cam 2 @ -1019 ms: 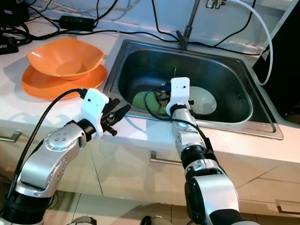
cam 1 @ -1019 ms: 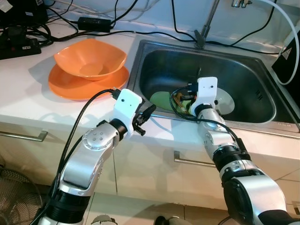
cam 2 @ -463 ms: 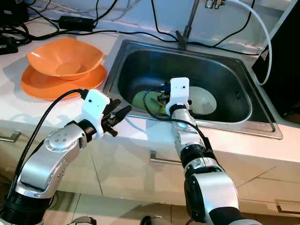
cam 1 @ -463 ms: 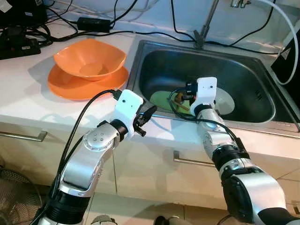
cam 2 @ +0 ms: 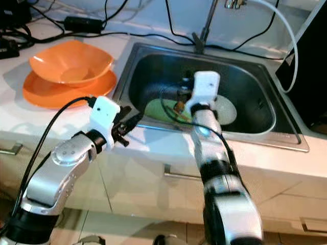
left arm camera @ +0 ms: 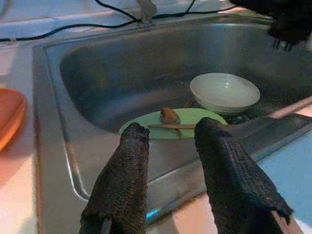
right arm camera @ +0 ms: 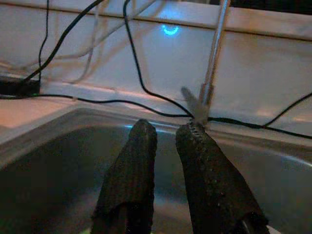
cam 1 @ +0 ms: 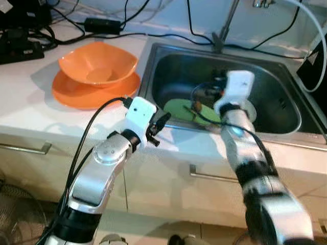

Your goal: Kitchen organization

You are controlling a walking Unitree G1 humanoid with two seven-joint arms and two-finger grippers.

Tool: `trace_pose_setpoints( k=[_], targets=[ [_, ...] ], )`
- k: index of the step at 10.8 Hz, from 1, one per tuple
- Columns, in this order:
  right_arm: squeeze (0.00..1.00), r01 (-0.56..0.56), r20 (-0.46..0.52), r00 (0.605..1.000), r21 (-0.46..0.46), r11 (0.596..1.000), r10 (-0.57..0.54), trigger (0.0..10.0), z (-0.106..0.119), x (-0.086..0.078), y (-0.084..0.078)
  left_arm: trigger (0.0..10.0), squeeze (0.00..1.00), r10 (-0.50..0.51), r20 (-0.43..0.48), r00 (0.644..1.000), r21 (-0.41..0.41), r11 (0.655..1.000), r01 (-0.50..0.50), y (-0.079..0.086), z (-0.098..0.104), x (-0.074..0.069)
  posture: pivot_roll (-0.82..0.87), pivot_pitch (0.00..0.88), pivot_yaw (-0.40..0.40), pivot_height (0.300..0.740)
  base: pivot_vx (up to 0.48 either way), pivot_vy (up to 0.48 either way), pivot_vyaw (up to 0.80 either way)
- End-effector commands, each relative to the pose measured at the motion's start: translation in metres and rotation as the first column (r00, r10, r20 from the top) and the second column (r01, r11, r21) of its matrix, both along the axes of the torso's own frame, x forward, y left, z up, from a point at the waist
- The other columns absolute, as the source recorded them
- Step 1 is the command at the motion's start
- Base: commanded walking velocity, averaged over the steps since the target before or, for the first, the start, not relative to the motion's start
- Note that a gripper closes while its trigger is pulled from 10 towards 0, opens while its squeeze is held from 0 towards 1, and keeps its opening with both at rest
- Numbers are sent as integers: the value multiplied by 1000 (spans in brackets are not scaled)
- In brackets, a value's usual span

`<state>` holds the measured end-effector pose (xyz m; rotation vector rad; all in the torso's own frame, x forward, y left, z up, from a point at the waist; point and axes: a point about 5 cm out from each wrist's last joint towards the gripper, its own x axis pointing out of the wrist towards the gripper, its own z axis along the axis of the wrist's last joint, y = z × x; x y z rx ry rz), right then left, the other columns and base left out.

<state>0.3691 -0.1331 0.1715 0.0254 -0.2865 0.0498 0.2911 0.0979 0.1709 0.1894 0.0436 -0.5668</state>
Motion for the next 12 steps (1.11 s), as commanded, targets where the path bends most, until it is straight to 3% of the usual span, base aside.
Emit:
trace_pose_setpoints(
  k=[1, 3, 5, 9, 12],
  targets=[
    [0, 8, 22, 1000, 10, 1000, -9, 10000, 4, -7, -2, 10000, 0, 17, 23, 1000, 1, 1000, -18, 0, 3, 3, 7, 94, -114, 740, 0, 0, 0],
    [0, -6, 40, 999, 0, 1000, 6, 10000, 0, -30, -4, 10000, 0, 54, 49, 997, -3, 999, -54, 4, 5, 7, -15, 94, -105, 740, 0, 0, 0],
    [0, -20, -9, 1000, 13, 1000, 20, 10000, -10, -56, 0, 10000, 0, 69, 62, 996, -2, 998, -69, 5, 5, 10, -26, 95, -97, 740, 0, 0, 0],
    [0, -37, -69, 997, 43, 998, 40, 10000, -17, -64, 11, 10000, 0, 83, 123, 989, 25, 996, -87, 7, 12, 12, -12, 93, -96, 740, 0, 0, 0],
    [0, -43, -91, 995, 59, 997, 49, 10000, -20, -65, 17, 10000, 0, 80, 287, 955, 117, 986, -118, 14, 43, 19, -2, 95, -98, 740, 0, 0, 0]
  ],
)
